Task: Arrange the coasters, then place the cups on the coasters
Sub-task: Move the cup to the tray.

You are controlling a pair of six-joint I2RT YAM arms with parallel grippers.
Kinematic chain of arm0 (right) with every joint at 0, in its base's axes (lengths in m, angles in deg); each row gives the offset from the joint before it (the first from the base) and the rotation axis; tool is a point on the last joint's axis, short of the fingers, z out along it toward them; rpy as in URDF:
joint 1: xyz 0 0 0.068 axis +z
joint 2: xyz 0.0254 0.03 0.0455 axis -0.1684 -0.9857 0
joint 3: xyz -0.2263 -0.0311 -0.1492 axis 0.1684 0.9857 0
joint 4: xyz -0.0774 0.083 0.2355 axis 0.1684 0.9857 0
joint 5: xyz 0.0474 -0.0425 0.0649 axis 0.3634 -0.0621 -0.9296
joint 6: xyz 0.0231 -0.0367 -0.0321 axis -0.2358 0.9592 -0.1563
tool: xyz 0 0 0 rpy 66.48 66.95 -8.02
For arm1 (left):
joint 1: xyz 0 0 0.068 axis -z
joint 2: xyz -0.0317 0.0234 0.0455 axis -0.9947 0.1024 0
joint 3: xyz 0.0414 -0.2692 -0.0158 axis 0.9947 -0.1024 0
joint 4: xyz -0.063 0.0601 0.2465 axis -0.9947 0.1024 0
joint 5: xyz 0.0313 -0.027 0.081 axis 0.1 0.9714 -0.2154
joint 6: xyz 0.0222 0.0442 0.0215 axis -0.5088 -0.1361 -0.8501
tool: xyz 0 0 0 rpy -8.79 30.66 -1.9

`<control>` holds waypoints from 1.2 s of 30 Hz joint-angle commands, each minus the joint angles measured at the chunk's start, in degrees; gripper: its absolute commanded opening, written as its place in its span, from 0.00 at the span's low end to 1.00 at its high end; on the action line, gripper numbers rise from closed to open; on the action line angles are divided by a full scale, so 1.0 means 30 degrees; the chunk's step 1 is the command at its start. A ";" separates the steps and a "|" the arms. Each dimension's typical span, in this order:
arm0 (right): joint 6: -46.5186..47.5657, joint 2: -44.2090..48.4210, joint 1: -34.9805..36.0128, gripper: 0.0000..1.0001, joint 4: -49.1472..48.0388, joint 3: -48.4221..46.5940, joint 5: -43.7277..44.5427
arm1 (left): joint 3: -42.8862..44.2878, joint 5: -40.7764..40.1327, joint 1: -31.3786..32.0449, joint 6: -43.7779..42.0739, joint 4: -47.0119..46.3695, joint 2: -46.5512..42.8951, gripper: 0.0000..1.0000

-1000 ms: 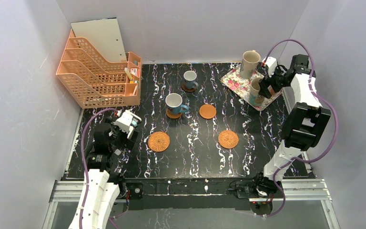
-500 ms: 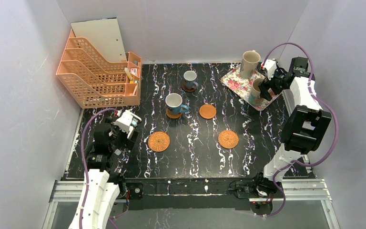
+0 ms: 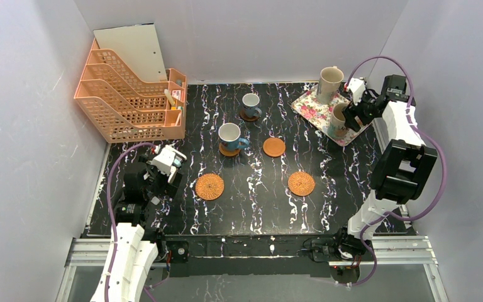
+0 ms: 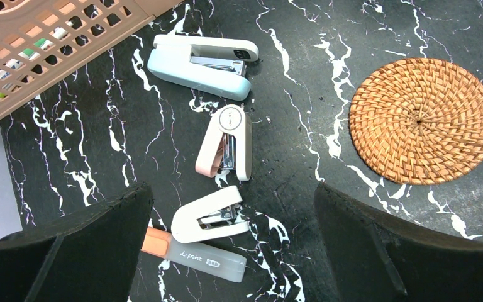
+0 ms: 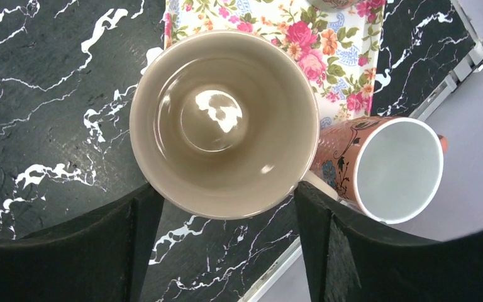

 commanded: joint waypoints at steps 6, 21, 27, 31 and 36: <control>-0.4277 0.0354 0.1966 0.71 -0.0244 0.0955 0.0974 | 0.0078 0.0237 -0.0060 -0.0087 0.0033 0.0159 0.98; -0.9701 0.0469 0.2844 0.71 -0.2253 0.0927 0.2691 | 0.0049 0.0161 -0.0060 -0.0069 0.0040 0.0116 0.98; -0.8224 0.2182 0.2625 0.79 -0.2786 0.1508 0.2579 | 0.0049 0.0165 -0.0060 -0.0089 0.0034 0.0072 0.98; -0.6941 0.2144 0.2205 0.81 -0.2821 0.1253 0.2489 | 0.0020 0.0130 -0.0060 -0.0081 0.0033 0.0017 0.98; -0.5351 0.1302 0.1647 0.81 -0.2331 0.0749 0.2297 | 0.0019 0.0109 -0.0060 -0.0060 0.0028 -0.0014 0.98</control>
